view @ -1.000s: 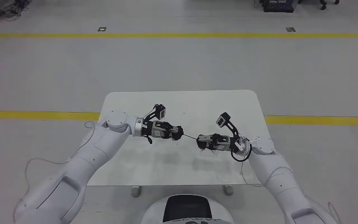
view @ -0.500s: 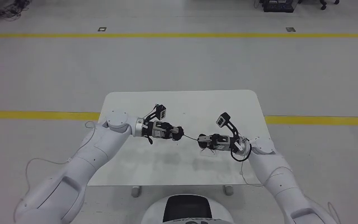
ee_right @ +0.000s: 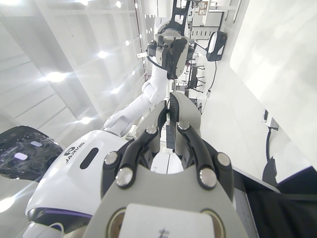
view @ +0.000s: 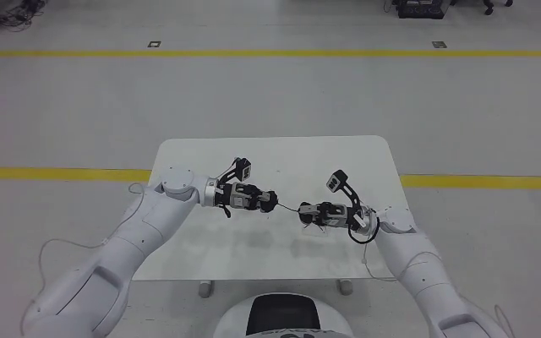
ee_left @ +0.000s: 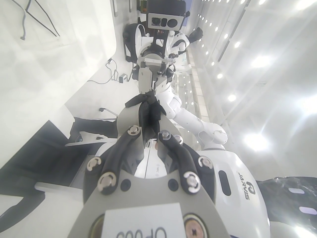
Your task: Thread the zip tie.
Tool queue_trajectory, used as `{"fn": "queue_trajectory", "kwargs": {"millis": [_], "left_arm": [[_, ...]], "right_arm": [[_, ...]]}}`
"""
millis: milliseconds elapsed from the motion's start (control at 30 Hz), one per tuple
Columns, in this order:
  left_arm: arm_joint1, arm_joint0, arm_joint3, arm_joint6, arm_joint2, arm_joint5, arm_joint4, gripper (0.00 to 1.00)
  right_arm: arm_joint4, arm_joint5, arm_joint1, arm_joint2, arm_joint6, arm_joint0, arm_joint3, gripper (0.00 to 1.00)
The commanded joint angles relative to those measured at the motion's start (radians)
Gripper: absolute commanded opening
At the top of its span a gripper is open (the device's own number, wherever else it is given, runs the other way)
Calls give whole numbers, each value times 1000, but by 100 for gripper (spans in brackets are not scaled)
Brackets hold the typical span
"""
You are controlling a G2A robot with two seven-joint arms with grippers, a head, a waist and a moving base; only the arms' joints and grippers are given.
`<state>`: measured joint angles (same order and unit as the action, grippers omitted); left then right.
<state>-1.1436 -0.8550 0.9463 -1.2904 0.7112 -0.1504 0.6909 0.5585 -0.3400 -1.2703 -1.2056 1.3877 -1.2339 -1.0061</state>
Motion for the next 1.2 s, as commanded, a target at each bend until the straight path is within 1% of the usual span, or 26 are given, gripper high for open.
{"fn": "queue_trajectory", "kwargs": {"millis": [0,100,233,300,367,667,700,733,767,800,1033,1167], "left_arm": [[0,0,0,0,0,0,0,0],[0,-1,-1,1,1,1,1,0],[-1,0,-1,1,1,2,1,0],[-1,0,-1,1,1,3,1,0],[-2,0,-2,1,1,4,1,0],[-3,2,-5,0,-1,9,0,0],[-4,2,-6,1,-1,10,-1,27],[-4,3,-6,2,-1,12,-2,66],[-4,3,-7,3,-2,14,-2,86],[-4,4,-7,3,-2,15,-3,100],[-6,8,-11,-1,-4,11,-11,100],[-7,11,-20,-30,-6,12,2,100]], "right_arm": [[0,0,-1,-1,2,0,0,14],[-2,0,-1,-2,2,0,-1,10],[-6,0,-2,-3,2,-1,-3,8],[-7,0,-2,-4,2,-1,-4,3],[-8,0,-2,-6,2,-2,-5,0],[-16,0,-3,-11,2,-4,-8,0],[-15,0,-2,-13,2,-4,-8,0],[-15,0,-2,-15,2,-4,-7,0],[-14,0,-2,-16,2,-4,-8,0],[-13,0,-2,-18,2,-4,-8,0],[3,0,5,-30,2,-11,-16,0],[20,0,10,-24,2,-14,-24,0]]}}
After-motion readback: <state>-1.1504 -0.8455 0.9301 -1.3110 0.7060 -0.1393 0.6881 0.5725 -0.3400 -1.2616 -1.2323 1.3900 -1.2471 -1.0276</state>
